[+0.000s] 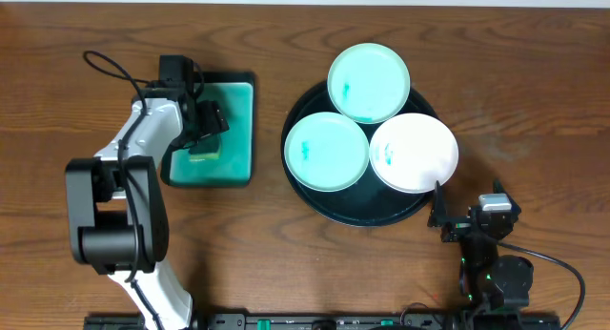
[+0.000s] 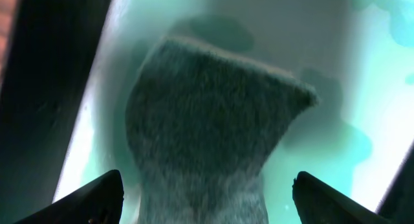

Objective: Clean dirty plates on tray and stack at the side
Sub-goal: 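Grasp the green sponge with left gripper and lift it from water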

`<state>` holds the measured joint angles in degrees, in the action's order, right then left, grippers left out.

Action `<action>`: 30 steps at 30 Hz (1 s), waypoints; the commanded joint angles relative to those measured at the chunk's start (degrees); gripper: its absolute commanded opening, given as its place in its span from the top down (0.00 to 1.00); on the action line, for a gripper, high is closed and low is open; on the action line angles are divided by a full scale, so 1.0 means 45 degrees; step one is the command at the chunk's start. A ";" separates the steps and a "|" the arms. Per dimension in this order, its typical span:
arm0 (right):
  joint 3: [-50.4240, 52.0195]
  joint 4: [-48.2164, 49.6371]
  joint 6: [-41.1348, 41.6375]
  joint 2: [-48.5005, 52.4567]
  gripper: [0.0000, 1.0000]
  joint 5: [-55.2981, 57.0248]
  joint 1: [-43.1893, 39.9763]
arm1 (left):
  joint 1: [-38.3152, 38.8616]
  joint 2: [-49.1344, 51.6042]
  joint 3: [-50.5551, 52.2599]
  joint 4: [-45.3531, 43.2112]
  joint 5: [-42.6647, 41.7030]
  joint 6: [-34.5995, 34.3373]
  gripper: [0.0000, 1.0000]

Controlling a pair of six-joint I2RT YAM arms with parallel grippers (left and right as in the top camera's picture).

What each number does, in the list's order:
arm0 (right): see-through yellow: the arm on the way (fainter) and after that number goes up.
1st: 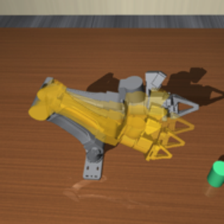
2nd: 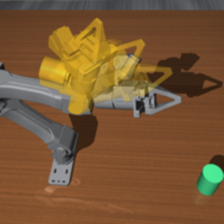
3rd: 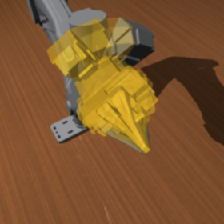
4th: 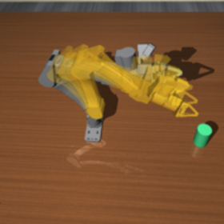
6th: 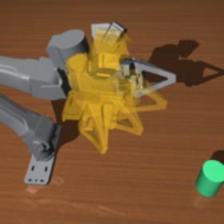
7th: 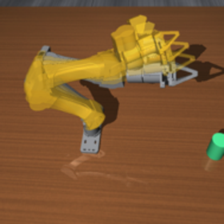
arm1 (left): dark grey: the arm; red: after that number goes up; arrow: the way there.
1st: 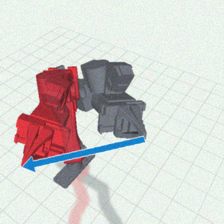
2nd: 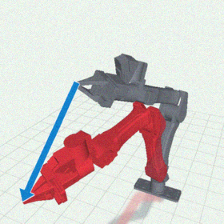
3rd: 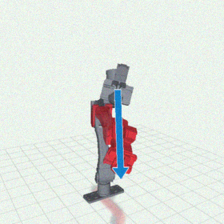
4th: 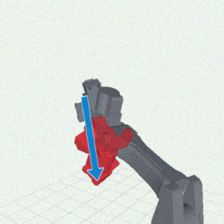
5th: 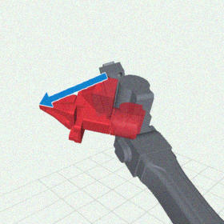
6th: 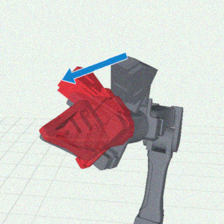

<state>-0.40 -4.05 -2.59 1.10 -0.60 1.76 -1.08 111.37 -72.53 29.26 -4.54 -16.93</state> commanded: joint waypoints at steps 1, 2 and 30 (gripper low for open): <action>0.0019 -0.0058 -0.0151 -0.0015 0.01 0.0029 0.0204 | -0.0024 0.0282 -0.0121 -0.0316 0.0306 0.0520 0.16; 0.0019 -0.0058 -0.0151 -0.0015 0.01 0.0029 0.0204 | -0.0024 0.0282 -0.0121 -0.0413 0.0301 0.0520 0.16; 0.0019 -0.0053 -0.0151 -0.0015 0.01 0.0029 0.0204 | -0.0019 0.0253 -0.0102 -0.0461 0.0287 0.0466 0.91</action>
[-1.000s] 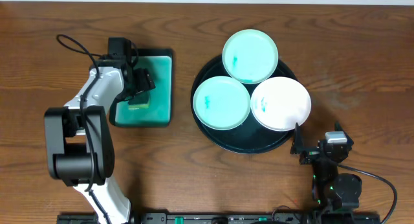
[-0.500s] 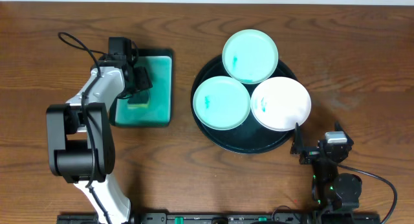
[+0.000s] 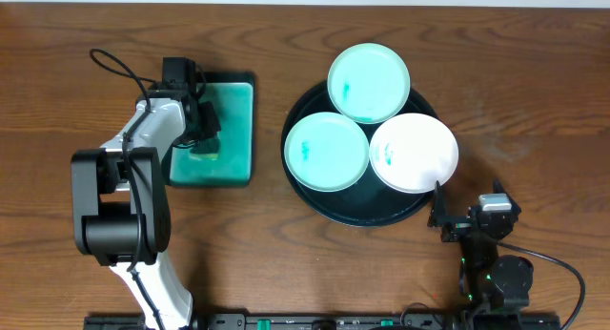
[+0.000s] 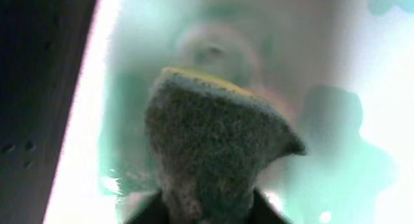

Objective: Clean dirty plates on tray and stack at the side
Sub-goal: 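Grasp the green sponge with left gripper and lift it from water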

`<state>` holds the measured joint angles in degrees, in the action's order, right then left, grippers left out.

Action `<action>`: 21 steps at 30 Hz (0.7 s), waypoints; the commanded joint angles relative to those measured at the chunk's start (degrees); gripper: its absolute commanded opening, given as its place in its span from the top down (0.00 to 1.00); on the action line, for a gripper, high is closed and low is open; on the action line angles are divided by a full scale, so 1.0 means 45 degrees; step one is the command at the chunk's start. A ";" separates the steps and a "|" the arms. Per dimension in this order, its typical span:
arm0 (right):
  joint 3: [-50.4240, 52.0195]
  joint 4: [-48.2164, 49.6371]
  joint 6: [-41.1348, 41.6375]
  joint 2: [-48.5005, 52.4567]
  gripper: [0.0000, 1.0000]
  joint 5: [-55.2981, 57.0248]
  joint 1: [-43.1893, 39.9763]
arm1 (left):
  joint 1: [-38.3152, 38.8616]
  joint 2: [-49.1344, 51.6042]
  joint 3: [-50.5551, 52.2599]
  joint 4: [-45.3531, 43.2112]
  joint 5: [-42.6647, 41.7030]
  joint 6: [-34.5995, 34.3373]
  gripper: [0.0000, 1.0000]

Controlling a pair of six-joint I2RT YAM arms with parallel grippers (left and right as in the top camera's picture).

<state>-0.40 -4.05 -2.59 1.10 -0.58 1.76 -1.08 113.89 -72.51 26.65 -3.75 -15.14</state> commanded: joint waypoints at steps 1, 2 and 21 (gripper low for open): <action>0.0019 -0.0053 -0.0151 -0.0015 0.01 0.0024 0.0204 | -0.0019 -0.0476 -0.0112 0.0160 0.0107 0.0010 0.92; 0.0019 -0.0053 -0.0151 -0.0015 0.01 0.0024 0.0204 | -0.0019 -0.0675 -0.0112 0.0204 0.0068 -0.0029 0.93; 0.0019 -0.0058 -0.0151 -0.0015 0.01 0.0024 0.0204 | -0.0019 -0.5960 -0.0117 0.0500 -0.0029 -0.0661 0.93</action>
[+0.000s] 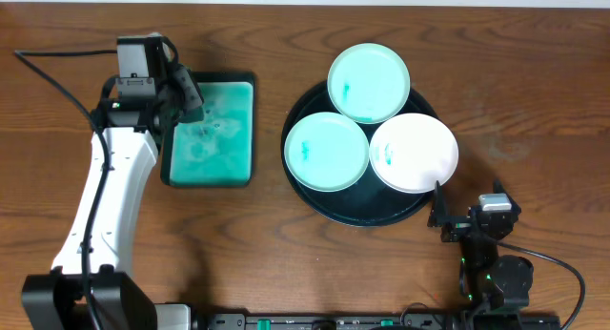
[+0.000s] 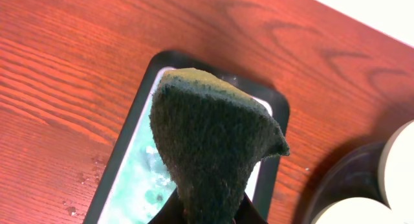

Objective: Clean dirty plates on tray and stack at the side
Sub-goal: 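Grasp the green sponge with left gripper and lift it from water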

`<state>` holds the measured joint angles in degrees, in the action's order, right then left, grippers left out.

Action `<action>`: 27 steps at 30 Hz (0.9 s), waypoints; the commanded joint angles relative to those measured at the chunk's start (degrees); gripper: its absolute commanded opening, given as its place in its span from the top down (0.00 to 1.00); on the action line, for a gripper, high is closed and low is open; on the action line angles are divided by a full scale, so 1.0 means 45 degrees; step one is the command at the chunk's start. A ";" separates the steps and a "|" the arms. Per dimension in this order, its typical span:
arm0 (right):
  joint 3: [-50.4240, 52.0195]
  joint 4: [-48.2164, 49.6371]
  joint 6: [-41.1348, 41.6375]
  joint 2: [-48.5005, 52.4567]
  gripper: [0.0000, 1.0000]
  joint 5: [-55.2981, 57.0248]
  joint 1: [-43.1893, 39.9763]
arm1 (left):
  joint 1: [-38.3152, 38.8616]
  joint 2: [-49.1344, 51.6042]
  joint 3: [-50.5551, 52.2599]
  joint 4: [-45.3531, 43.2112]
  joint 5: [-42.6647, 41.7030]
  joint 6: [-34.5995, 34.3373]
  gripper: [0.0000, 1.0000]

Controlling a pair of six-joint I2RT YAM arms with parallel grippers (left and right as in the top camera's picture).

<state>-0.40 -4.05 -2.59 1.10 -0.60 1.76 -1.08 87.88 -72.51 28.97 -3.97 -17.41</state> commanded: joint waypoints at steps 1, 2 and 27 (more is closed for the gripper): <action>0.0019 -0.0053 -0.0151 -0.0015 0.01 0.0034 0.0204 | -0.0019 -0.0097 -0.0097 -0.0092 0.0019 -0.0151 0.93; 0.0019 -0.0053 -0.0151 -0.0015 0.01 0.0029 0.0204 | -0.0019 0.0005 -0.0092 -0.0175 0.0019 -0.0151 0.93; 0.0019 -0.0053 -0.0151 -0.0015 0.01 0.0034 0.0204 | -0.0102 -0.0763 -0.0544 -0.0165 -0.1302 -0.0573 0.93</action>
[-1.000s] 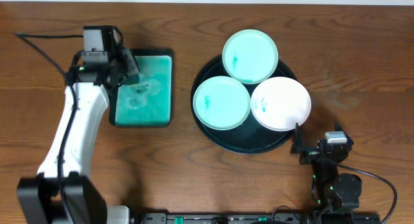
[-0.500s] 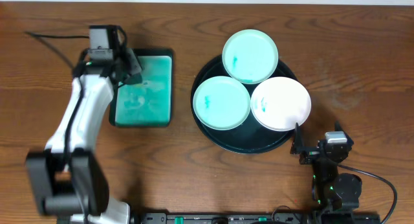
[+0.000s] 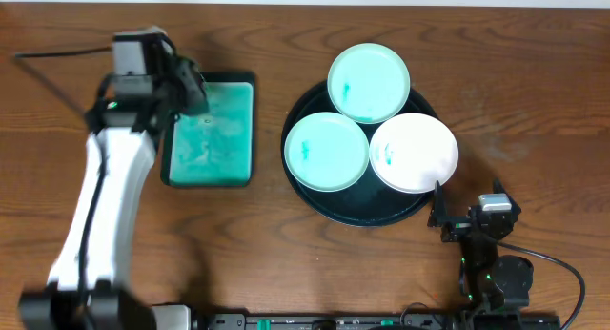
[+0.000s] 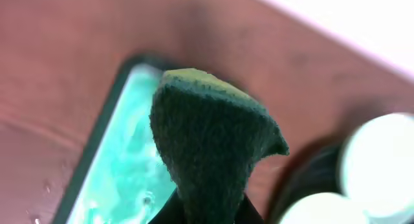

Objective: Clean dirty plates on tray and stack at the side
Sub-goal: 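Grasp the green sponge with left gripper and lift it from water, then reach right gripper to the black tray and grip the pale green plate rim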

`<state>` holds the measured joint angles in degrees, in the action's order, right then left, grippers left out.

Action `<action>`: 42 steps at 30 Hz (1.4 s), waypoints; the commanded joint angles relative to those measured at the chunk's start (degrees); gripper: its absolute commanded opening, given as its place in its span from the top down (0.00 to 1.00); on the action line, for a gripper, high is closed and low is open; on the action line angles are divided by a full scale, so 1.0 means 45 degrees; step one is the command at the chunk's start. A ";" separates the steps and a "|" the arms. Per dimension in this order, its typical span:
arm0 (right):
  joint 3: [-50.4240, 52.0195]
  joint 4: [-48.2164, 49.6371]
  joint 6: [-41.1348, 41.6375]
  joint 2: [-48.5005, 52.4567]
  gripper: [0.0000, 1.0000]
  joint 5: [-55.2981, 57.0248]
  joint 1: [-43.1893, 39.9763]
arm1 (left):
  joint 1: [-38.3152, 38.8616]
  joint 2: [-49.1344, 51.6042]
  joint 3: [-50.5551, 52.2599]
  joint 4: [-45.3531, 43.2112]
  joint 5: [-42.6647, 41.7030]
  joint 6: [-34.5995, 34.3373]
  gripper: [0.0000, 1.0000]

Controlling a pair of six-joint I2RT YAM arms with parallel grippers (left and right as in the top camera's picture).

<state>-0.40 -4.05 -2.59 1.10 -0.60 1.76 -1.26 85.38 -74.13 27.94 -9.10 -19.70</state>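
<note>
My left gripper [image 3: 191, 90] is shut on a dark green sponge [image 4: 210, 143] with a yellow edge, held above the top left of the rectangular tray of teal soapy water [image 3: 212, 130]. A round black tray [image 3: 367, 214] at centre right carries two teal plates [image 3: 369, 82] [image 3: 327, 151] with dark smears and a white plate [image 3: 414, 154] with a small smear. My right gripper [image 3: 440, 218] rests at the table's front right, near the black tray's rim; its jaw state is not visible.
The wash tray [image 4: 110, 179] lies below the sponge in the left wrist view, with the round tray's plates [image 4: 378, 156] at the right. Bare wooden table [image 3: 534, 92] surrounds both trays. The right arm's base [image 3: 491, 263] sits at the front edge.
My left gripper with the sponge has shifted slightly right over the wash tray's top left. The wrist view now shows more of the round tray. The right arm has not moved.
My left gripper stood open around the sponge lying in the soapy water. Then it was shut on the sponge in the water. After that it held the sponge up above the tray's left edge, and now it holds it slightly nearer the plates.
</note>
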 commanded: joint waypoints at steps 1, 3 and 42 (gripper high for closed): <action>0.0019 -0.0053 -0.0151 -0.0015 0.01 0.0029 0.0204 | -0.0063 -0.0165 -0.0058 0.0068 -0.0083 -0.0063 0.93; 0.0019 -0.0053 -0.0151 -0.0015 0.01 0.0029 0.0204 | -0.0058 0.0146 0.0452 0.0053 0.0223 -0.0073 0.92; 0.0019 0.5265 -0.0049 -0.0015 0.01 -0.2560 0.0204 | -0.0087 0.0248 0.2132 -0.1622 -0.0262 0.0321 0.93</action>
<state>-0.38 13.02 -2.57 1.28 -5.21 1.74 -1.37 95.44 -61.60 21.23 -9.98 -19.22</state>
